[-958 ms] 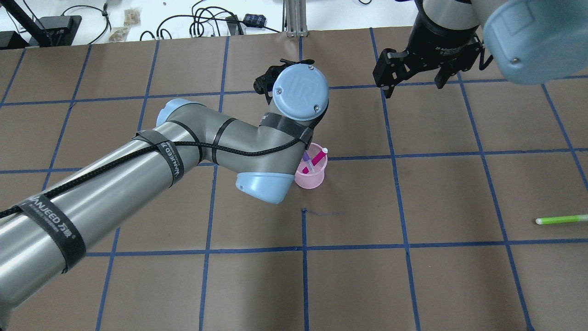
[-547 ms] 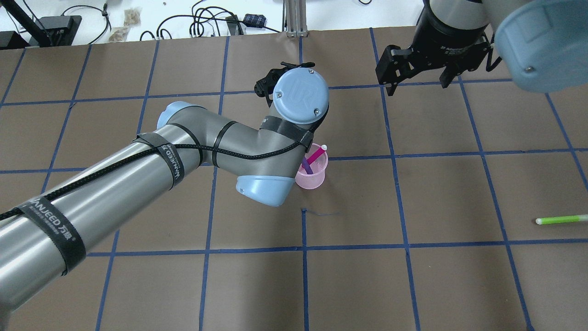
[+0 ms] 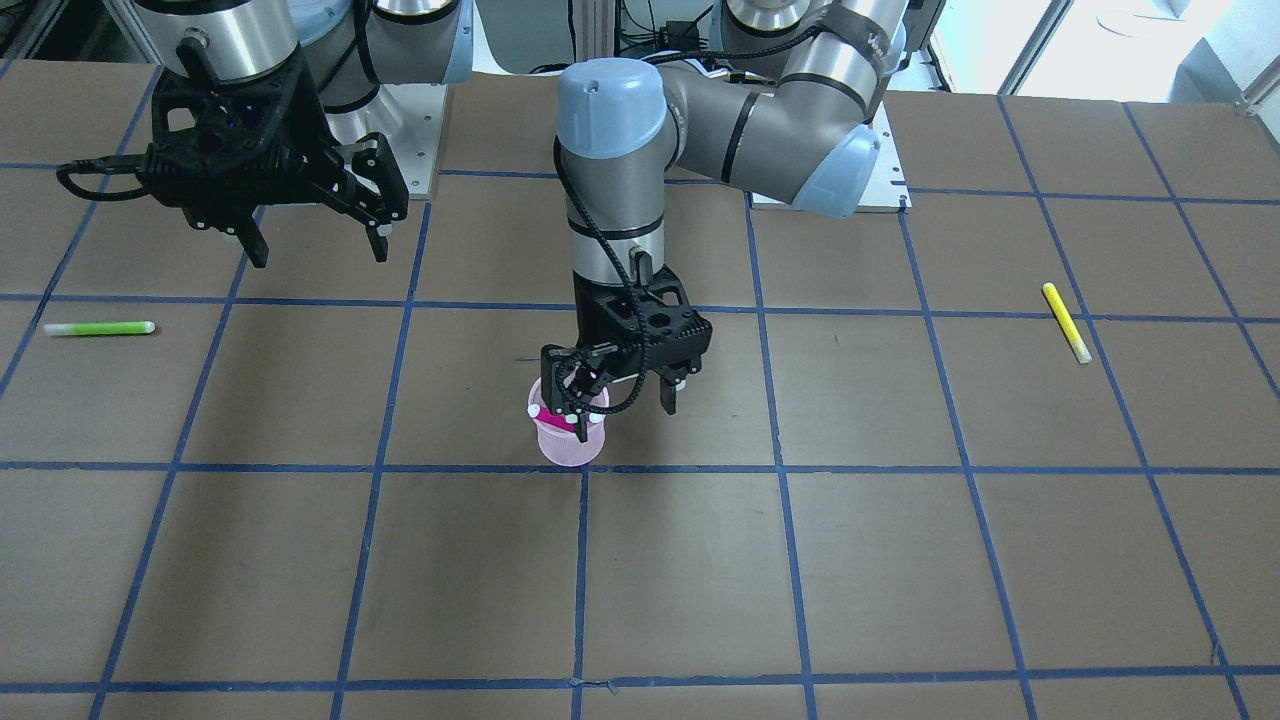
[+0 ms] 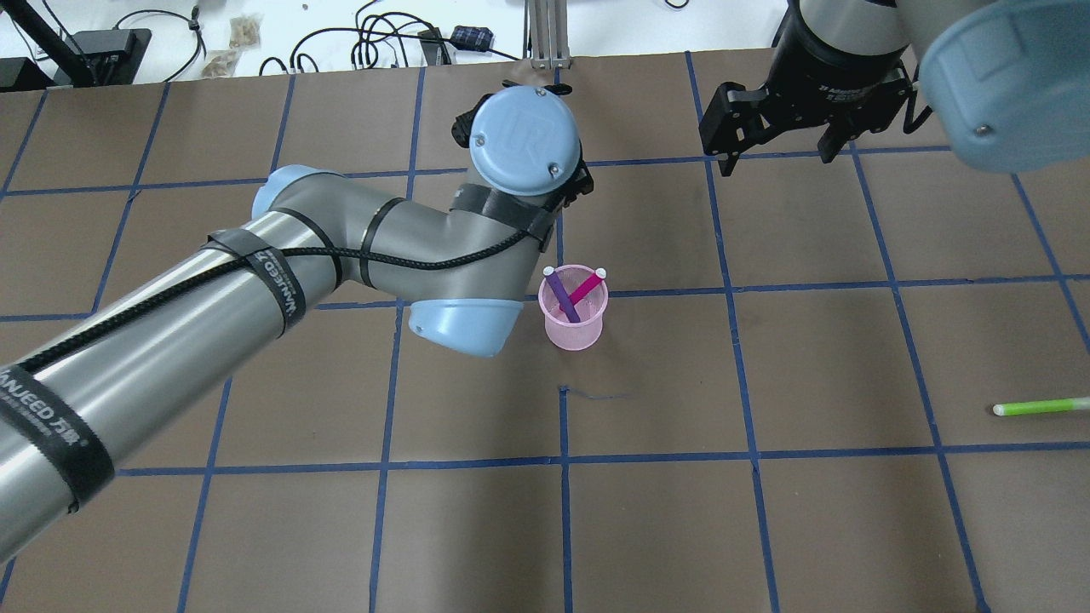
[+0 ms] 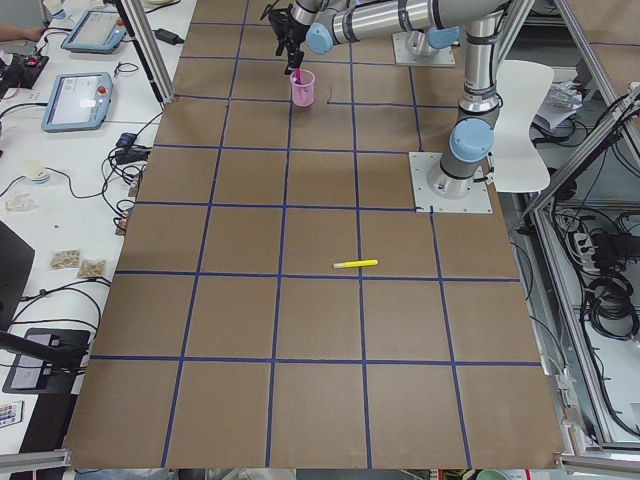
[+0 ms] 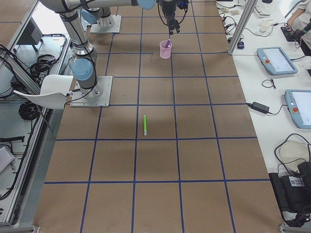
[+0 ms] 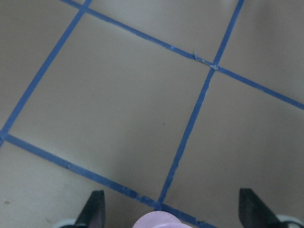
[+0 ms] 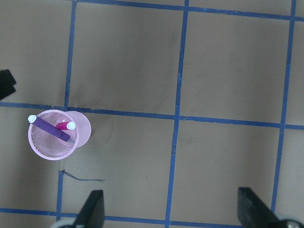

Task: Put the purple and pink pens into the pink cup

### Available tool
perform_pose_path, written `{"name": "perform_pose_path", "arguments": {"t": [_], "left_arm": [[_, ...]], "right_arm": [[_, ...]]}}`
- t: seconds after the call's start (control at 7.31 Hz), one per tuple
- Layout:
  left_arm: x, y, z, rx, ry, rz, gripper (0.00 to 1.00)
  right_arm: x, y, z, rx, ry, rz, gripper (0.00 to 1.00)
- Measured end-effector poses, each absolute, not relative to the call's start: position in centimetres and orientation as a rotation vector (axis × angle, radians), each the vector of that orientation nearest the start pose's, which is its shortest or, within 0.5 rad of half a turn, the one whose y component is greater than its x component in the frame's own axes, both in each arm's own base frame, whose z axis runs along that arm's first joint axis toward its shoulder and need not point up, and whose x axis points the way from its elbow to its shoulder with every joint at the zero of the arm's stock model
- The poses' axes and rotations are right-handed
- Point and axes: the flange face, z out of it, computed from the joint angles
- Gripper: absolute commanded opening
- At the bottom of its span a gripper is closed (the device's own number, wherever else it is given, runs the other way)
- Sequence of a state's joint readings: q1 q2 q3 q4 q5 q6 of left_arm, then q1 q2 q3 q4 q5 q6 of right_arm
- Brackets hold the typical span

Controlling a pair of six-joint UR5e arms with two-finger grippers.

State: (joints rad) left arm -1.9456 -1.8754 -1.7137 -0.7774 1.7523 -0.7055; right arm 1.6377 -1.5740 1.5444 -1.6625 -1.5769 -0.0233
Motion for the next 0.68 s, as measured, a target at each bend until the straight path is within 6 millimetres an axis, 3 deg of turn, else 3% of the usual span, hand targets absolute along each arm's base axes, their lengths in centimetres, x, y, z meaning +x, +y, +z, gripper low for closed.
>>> {"name": "perform_pose_path", "arguments": {"t": [0.27, 0.55, 0.68], "left_arm": [[-25.7, -55.4, 37.3, -0.44, 3.114, -0.417, 1.0], [-18.9, -56.2, 43.0, -0.36, 3.19, -0.235, 1.0], [-16.3, -55.6, 45.3, -0.275, 3.212, -0.178, 1.0]], "right_arm": [[16.1, -49.3, 51.2, -0.124, 3.14, -0.188, 1.0], [15.9, -49.3, 51.1, -0.12, 3.142, -0.185, 1.0], [15.9, -49.4, 51.1, -0.119, 3.143, -0.184, 1.0]]}}
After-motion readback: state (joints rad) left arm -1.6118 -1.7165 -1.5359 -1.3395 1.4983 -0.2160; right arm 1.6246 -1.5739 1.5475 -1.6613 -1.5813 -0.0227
